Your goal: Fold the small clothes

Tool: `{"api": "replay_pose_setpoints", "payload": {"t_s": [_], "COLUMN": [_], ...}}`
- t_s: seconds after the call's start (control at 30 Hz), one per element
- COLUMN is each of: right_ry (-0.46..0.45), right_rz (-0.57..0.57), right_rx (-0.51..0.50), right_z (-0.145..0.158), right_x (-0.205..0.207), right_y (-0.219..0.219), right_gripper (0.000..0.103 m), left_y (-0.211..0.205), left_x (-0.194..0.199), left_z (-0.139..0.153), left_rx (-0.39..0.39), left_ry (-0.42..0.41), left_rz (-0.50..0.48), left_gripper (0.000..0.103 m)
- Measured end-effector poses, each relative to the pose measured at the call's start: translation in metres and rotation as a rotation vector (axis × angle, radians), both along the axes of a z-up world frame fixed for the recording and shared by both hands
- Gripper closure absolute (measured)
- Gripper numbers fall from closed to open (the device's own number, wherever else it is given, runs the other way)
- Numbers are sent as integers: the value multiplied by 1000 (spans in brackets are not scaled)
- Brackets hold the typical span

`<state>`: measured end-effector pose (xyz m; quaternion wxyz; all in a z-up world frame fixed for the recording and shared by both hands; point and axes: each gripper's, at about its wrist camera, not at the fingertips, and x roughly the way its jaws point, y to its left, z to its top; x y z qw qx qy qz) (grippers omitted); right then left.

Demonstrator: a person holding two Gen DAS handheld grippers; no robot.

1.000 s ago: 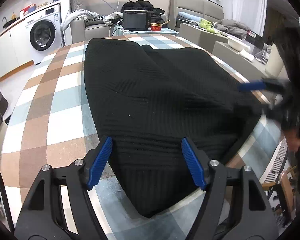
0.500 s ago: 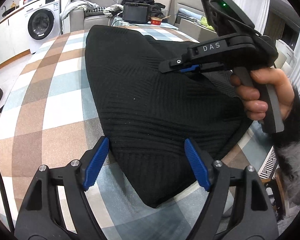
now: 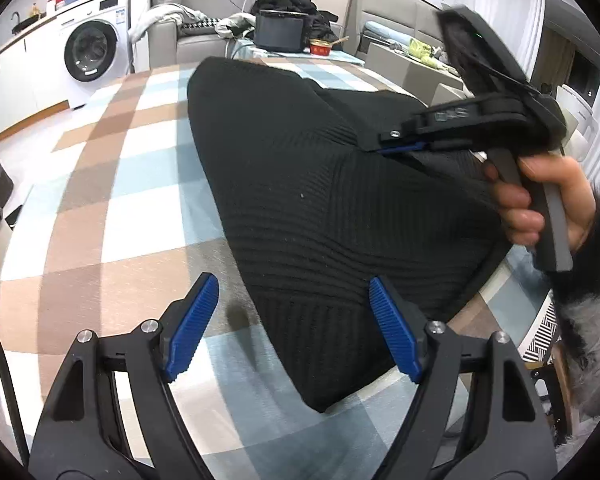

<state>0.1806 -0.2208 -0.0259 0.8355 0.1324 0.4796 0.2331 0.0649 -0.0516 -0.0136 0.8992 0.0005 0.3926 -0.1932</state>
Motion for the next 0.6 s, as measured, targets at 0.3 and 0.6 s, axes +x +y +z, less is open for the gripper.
{"api": "replay_pose_setpoints", "payload": {"t_s": [0.3, 0.6], "right_ry": [-76, -154], "right_rz": [85, -31], "right_rx": [-35, -173], "right_z": [7, 24], "right_x": [-13, -43], "right_y": [26, 16], "right_gripper": [94, 94], "left_y": [12, 10], "left_x": [4, -1], "left_z": [6, 16], "left_rx": [-33, -43], "left_ry": [-4, -31], "left_rz": [52, 60], "left_gripper": [27, 27]}}
